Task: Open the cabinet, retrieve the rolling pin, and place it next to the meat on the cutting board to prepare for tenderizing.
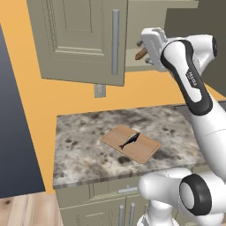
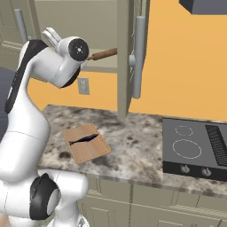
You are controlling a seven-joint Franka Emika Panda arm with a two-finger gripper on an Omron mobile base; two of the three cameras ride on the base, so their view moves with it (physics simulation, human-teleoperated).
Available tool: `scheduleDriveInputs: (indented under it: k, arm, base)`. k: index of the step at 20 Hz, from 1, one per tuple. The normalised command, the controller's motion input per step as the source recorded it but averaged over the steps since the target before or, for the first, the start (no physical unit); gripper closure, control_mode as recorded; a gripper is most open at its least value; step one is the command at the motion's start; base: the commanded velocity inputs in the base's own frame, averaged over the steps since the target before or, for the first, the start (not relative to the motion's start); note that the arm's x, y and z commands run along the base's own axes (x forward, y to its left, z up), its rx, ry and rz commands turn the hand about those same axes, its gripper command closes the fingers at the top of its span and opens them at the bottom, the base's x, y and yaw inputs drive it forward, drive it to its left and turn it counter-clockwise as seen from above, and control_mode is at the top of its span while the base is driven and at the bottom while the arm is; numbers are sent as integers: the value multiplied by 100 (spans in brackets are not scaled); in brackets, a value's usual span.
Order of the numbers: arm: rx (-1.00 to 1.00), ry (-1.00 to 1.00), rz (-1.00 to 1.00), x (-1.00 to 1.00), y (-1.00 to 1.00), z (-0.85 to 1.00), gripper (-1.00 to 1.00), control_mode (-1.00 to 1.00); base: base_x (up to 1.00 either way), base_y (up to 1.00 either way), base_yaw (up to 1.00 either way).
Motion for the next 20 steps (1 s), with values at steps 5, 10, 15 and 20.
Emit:
scheduleDriveInputs:
  k: [5,10,15,20]
  arm:
    - [0,0,8,3,40,0,-100,-100]
    - [0,0,8,-1,48,-1,-100,-100]
    - [0,-1,10,-34,52,-10,-100,-100]
    - [0,-6,14,-51,52,-18,-100,-100]
  base:
    - [0,0,0]
    - [0,0,0]
    - [0,0,0]
    - [0,0,0]
